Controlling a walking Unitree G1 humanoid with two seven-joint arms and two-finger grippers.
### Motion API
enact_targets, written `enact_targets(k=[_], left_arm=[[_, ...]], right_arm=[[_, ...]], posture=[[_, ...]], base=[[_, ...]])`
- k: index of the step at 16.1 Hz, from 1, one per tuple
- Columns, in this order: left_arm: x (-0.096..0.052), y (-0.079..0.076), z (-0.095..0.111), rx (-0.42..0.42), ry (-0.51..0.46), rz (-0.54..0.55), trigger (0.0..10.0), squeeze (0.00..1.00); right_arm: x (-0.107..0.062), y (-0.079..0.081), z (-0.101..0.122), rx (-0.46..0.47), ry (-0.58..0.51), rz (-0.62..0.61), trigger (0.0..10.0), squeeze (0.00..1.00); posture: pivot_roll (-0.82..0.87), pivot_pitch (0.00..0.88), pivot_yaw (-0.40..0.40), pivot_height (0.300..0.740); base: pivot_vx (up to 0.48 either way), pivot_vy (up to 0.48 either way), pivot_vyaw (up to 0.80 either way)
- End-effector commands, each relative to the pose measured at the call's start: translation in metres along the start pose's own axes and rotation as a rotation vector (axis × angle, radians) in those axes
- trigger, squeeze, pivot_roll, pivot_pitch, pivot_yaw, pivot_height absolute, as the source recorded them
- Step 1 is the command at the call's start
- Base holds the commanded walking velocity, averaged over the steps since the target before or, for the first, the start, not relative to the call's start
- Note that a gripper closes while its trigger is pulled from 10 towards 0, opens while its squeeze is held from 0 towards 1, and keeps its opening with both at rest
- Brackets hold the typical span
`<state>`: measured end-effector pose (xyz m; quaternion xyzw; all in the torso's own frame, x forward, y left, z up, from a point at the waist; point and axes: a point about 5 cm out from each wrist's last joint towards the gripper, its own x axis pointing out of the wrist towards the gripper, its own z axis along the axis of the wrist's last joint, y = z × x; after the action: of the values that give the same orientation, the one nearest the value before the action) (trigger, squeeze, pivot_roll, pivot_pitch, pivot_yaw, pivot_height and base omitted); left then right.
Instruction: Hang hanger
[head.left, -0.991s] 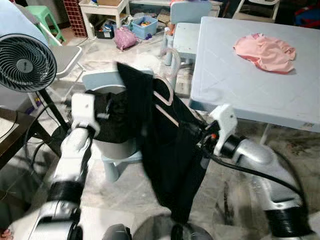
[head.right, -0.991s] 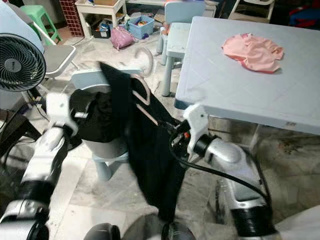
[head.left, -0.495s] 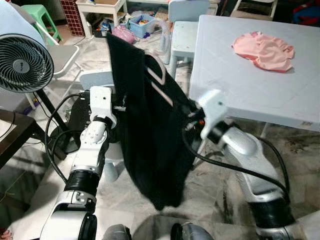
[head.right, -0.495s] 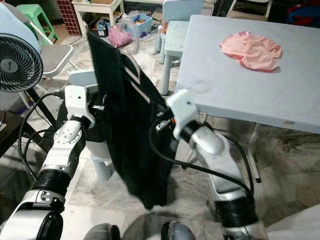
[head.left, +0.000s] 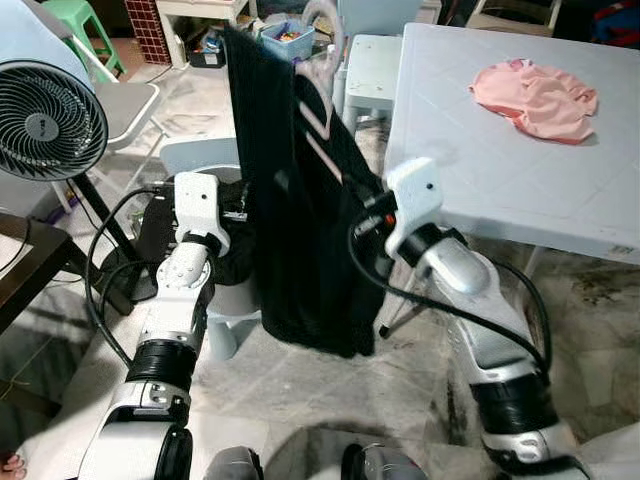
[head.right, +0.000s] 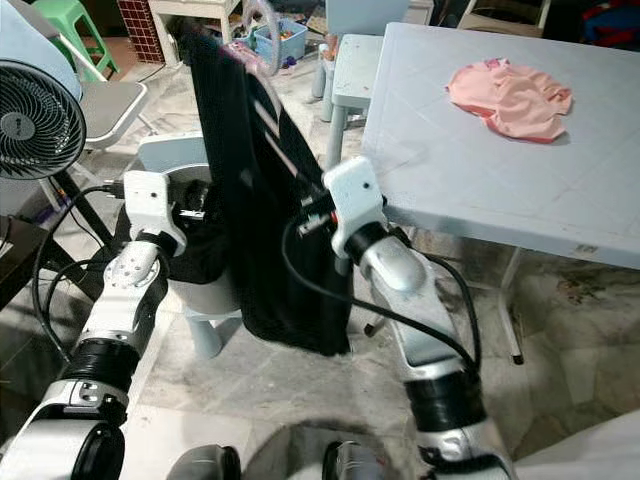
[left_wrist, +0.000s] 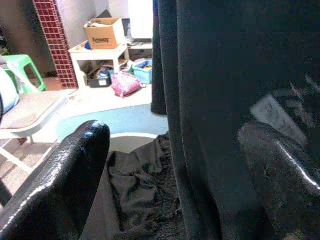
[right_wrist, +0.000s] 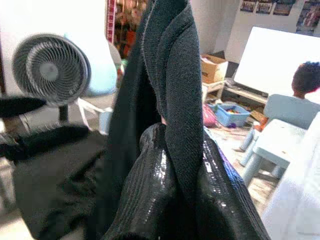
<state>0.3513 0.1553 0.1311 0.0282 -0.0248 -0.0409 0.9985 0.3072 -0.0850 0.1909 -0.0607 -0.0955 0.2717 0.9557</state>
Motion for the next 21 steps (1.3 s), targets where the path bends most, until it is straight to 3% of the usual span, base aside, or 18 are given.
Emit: enact_targets(k=[1, 3, 7, 11, 12, 16, 18, 19, 20, 21], left_arm=[[0.005, -0.003, 0.008, 0.005, -0.025, -0.018, 10.0, 0.00], [0.008, 0.000, 0.011, 0.004, -0.035, -0.011, 10.0, 0.00], [0.009, -0.004, 0.009, 0.000, -0.029, -0.017, 10.0, 0.00], [0.009, 0.008, 0.006, 0.012, -0.014, 0.029, 10.0, 0.00], [0.009, 0.018, 0.005, 0.016, -0.008, 0.056, 0.0, 0.00], [0.005, 0.030, 0.004, 0.024, -0.010, 0.061, 0.0, 0.00], [0.004, 0.028, 0.000, 0.015, 0.009, 0.022, 0.0, 0.00], [0.000, 0.001, -0.015, -0.011, 0.099, -0.139, 10.0, 0.00], [0.000, 0.001, -0.015, -0.011, 0.099, -0.139, 10.0, 0.00], [-0.006, -0.023, -0.022, -0.014, 0.119, -0.276, 10.0, 0.98]], right_arm=[[0.004, 0.014, 0.021, 0.026, -0.094, 0.089, 10.0, 0.00], [0.002, 0.029, 0.020, 0.105, -0.087, 0.195, 10.0, 0.00], [-0.005, 0.045, 0.021, 0.175, -0.073, 0.358, 10.0, 0.00], [-0.017, 0.043, 0.016, 0.126, -0.016, 0.469, 10.0, 0.00], [-0.024, 0.034, 0.012, 0.108, 0.016, 0.485, 10.0, 0.00], [-0.035, 0.002, -0.005, 0.004, 0.115, 0.427, 10.0, 0.00], [-0.032, -0.007, -0.009, -0.039, 0.136, 0.359, 10.0, 0.00], [-0.012, -0.026, -0.006, -0.096, 0.092, 0.112, 10.0, 0.00], [-0.012, -0.026, -0.006, -0.096, 0.092, 0.112, 10.0, 0.00], [0.003, -0.031, 0.004, -0.056, 0.030, -0.011, 10.0, 0.00]], posture=[[-0.07, 0.069, -0.009, 0.740], [-0.07, 0.067, -0.011, 0.740], [-0.07, 0.060, -0.010, 0.740], [-0.07, 0.055, -0.012, 0.740], [-0.07, 0.055, -0.012, 0.740], [-0.07, 0.061, -0.004, 0.740], [-0.07, 0.064, -0.002, 0.740], [-0.07, 0.064, -0.002, 0.740], [-0.07, 0.064, -0.002, 0.740], [-0.06, 0.069, 0.002, 0.740]], base=[[0.000, 0.000, 0.00], [0.000, 0.000, 0.00], [0.000, 0.000, 0.00], [0.000, 0.000, 0.00], [0.000, 0.000, 0.00], [0.000, 0.000, 0.00], [0.000, 0.000, 0.00], [0.000, 0.000, 0.00], [0.000, 0.000, 0.00], [0.000, 0.000, 0.00]])
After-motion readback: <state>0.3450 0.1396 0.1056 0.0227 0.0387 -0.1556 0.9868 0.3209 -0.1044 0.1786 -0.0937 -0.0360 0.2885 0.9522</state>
